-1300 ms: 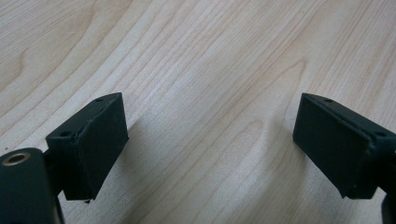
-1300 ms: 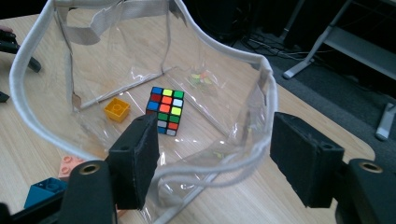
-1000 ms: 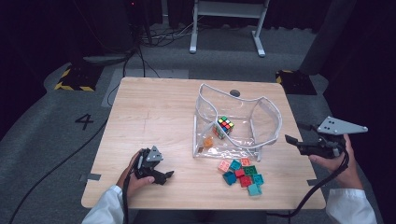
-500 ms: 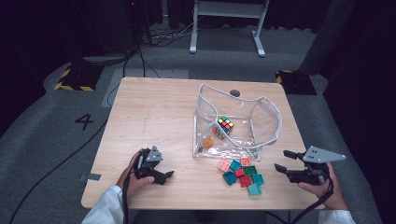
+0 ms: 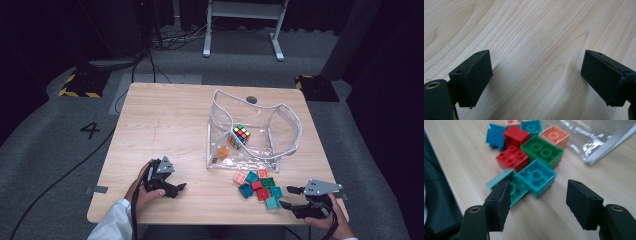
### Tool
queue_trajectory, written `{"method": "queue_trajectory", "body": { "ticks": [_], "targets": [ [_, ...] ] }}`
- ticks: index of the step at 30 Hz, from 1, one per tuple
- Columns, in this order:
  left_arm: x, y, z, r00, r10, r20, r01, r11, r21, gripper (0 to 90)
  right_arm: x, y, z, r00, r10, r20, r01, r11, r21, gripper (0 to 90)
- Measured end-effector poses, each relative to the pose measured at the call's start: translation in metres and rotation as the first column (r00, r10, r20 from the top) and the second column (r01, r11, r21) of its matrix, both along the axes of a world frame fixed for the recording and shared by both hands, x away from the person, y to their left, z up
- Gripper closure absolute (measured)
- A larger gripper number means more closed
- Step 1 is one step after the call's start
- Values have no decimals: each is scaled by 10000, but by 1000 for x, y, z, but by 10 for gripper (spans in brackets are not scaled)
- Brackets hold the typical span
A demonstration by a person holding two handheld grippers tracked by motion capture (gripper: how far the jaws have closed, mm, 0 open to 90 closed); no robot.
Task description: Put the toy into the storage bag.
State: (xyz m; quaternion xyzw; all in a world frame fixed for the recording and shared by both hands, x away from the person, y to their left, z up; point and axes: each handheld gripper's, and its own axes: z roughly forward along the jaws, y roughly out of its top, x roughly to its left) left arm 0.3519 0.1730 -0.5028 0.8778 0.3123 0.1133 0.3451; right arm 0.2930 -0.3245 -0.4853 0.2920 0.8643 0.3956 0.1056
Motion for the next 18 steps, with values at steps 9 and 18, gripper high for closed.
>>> {"method": "queue_trajectory", "body": {
  "ticks": [9, 18],
  "targets": [
    [0, 0, 0, 10000, -13, -15, 13, 10000, -16, 103, -15, 2, -16, 9998, 93, -183, -85, 9989, 463, 374],
    [0, 0, 0, 10000, -29, -65, 29, 10000, -36, 103, -15, 20, -17, 9996, 256, -127, -250, 9987, 454, 369]
  ]
}}
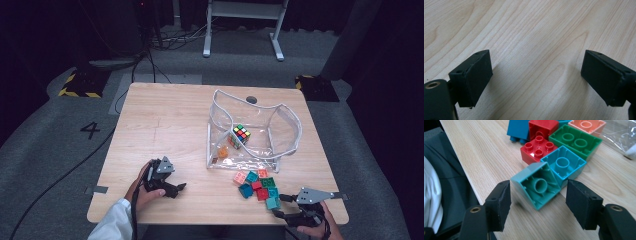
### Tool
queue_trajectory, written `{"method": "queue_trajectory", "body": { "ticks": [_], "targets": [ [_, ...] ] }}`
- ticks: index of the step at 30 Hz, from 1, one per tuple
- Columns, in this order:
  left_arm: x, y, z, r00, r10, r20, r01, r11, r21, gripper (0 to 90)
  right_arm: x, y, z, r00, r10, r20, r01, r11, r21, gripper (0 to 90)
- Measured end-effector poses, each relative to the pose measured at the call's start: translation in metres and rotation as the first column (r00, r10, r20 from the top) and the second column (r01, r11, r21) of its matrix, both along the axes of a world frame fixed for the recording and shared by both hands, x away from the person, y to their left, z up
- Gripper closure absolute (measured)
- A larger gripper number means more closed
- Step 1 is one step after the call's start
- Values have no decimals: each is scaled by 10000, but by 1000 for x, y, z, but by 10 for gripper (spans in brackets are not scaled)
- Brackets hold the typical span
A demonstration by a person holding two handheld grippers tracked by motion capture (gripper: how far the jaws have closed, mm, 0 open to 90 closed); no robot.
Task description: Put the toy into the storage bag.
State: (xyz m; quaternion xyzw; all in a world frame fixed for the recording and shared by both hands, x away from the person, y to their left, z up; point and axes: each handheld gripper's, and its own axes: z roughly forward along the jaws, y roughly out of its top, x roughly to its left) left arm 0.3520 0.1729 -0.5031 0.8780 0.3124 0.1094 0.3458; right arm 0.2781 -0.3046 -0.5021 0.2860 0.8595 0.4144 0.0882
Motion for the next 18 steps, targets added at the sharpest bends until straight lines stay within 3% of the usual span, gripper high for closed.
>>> {"method": "queue_trajectory", "body": {
  "ticks": [14, 18],
  "targets": [
    [0, 0, 0, 10000, -5, -16, 5, 10000, -7, 103, -1, 13, -1, 9977, -309, 605, 338, 9983, -484, 402],
    [0, 0, 0, 10000, -2, -25, 2, 10000, -14, 103, -1, 12, -1, 9979, -298, 584, 327, 9983, -484, 407]
  ]
}}
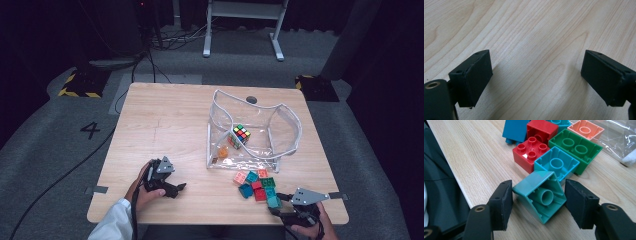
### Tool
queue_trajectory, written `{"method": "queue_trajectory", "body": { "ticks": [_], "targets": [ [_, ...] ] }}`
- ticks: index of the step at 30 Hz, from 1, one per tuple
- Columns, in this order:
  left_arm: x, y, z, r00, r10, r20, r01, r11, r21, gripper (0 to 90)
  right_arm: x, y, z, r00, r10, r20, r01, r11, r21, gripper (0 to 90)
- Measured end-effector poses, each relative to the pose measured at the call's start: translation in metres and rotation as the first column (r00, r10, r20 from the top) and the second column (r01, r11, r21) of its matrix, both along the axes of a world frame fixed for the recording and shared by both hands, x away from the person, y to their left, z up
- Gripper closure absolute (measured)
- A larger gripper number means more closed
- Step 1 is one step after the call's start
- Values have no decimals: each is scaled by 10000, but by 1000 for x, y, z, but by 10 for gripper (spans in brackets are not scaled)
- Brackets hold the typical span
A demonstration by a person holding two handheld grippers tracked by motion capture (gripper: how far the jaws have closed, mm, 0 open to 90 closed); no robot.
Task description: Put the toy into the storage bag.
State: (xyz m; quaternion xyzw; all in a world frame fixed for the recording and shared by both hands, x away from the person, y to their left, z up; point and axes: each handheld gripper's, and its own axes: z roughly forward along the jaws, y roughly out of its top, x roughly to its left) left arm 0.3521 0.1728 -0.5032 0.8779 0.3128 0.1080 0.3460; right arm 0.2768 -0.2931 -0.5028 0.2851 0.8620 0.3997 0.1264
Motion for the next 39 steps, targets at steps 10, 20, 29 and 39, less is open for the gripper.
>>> {"method": "queue_trajectory", "body": {
  "ticks": [10, 20, 29, 39],
  "targets": [
    [0, 0, 0, 10000, 0, 10, 0, 10000, 7, 103, 2, -19, 0, 9991, -418, -13, 418, 9991, 50, 410],
    [0, 0, 0, 10000, 2, 9, -2, 10000, 3, 103, 13, -35, 1, 9924, -1231, -33, 1232, 9924, 77, 409],
    [0, 0, 0, 10000, 2, 9, -2, 10000, 4, 103, 16, -43, 1, 9941, -1085, 32, 1085, 9940, -153, 329],
    [0, 0, 0, 10000, -3, 4, 3, 10000, 8, 103, 25, -52, 2, 9992, -392, -5, 391, 9989, -253, 386]
  ]
}}
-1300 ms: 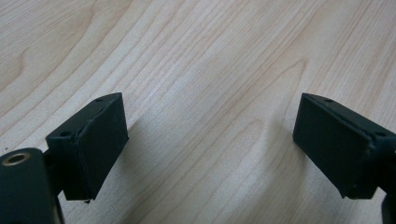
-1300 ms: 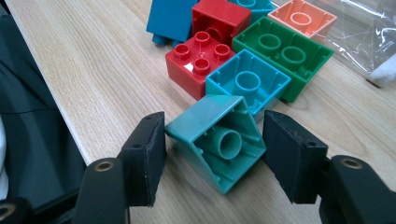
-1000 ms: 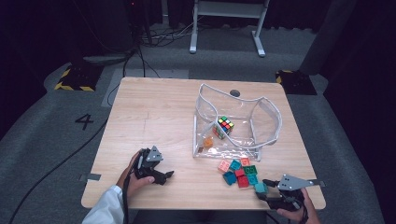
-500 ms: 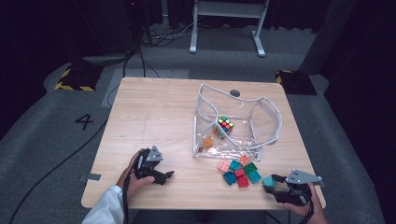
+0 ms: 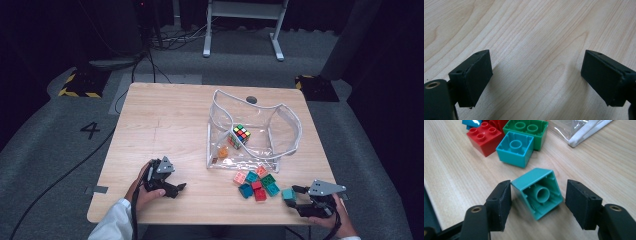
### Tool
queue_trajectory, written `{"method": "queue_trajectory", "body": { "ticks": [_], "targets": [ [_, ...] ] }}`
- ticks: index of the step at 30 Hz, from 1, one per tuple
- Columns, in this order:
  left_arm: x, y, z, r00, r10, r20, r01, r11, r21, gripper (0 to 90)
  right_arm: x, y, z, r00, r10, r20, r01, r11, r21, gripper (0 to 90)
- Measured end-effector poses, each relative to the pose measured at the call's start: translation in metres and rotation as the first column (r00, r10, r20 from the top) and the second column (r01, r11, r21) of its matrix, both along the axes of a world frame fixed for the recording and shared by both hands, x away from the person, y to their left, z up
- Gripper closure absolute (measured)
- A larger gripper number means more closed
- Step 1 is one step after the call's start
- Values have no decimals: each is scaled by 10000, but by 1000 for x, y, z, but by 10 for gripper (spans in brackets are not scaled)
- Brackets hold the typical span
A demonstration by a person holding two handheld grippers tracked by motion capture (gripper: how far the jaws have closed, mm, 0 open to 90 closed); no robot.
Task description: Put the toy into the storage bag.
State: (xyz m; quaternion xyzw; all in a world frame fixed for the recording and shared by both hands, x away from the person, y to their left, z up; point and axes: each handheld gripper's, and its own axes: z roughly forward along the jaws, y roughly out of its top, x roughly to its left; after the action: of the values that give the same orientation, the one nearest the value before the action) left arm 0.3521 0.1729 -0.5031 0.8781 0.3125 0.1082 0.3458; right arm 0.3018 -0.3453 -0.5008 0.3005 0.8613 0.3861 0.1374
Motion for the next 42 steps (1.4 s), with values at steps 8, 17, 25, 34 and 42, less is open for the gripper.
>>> {"method": "queue_trajectory", "body": {
  "ticks": [8, 17, 25, 34, 42],
  "targets": [
    [0, 0, 0, 10000, -7, 1, 7, 10000, 2, 103, 6, 6, 0, 9999, -41, 123, 38, 9997, 227, 584],
    [0, 0, 0, 10000, -4, -1, 4, 10000, 1, 103, 10, 1, 10, 9979, -540, 358, 532, 9983, 222, 588],
    [0, 0, 0, 10000, 1, -2, -1, 10000, -10, 103, 21, -14, 42, 9872, -1130, 1129, 1052, 9918, 724, 589],
    [0, 0, 0, 10000, -1, 0, 1, 10000, 0, 103, 39, -21, 94, 9637, -1591, 2146, 1446, 9861, 818, 588],
    [0, 0, 0, 10000, 1, 1, -1, 10000, -1, 103, 59, -28, 138, 9411, -2054, 2684, 1771, 9761, 1260, 588]
  ]
}}
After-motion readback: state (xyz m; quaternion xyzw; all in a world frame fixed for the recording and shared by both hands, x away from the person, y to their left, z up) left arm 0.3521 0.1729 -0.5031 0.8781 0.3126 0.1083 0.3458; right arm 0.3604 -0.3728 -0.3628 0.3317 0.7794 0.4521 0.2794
